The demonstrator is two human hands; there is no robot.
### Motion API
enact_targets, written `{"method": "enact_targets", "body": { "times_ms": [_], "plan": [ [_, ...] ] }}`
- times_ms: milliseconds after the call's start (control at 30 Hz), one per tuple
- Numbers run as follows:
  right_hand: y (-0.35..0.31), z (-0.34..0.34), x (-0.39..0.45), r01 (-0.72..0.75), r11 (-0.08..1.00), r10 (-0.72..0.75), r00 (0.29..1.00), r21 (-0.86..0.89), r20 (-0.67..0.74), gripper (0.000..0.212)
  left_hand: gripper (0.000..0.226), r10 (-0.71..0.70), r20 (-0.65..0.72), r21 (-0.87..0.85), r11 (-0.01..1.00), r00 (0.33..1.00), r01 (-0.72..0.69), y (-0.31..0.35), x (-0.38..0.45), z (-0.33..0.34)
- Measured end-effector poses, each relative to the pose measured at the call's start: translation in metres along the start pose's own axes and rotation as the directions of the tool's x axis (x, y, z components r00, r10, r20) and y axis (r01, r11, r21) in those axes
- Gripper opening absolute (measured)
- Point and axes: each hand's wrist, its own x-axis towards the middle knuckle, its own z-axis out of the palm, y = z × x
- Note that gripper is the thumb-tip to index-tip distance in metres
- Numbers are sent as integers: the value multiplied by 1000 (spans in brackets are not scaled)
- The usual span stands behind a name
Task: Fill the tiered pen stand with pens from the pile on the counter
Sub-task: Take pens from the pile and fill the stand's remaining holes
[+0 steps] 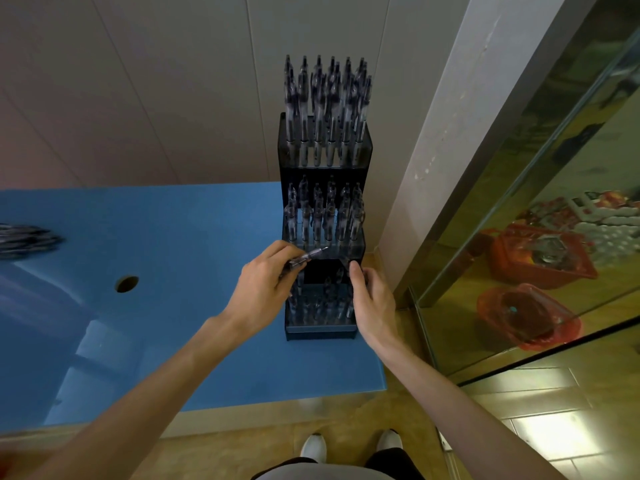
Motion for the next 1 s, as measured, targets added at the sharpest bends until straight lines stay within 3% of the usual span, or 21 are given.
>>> {"method": "enact_targets", "body": {
  "times_ms": [267, 433, 633, 833, 1000],
  "plan": [
    [2, -8, 2, 20, 997, -17, 999, 78, -47, 51, 8, -5, -32, -61, 998, 999, 3, 4, -2, 2],
    [2, -15, 3, 187, 982, -188, 979, -16, -77, 38, 7, 19, 25, 6, 1000, 999, -19, 0, -8, 10],
    [-3, -26, 4, 341, 938, -344, 936, -61, -66, 42, 7, 23, 8, 23, 999, 1000, -23, 0, -6, 8],
    [-14, -28, 2, 347, 938, -346, 937, 2, -50, 27, 13, 22, 43, 19, 1000, 999, -23, 2, 4, 14],
    [-22, -35, 3, 369, 925, -369, 929, 86, -19, 27, 12, 13, 101, 49, 999, 995, -19, 6, 12, 22]
  ]
}}
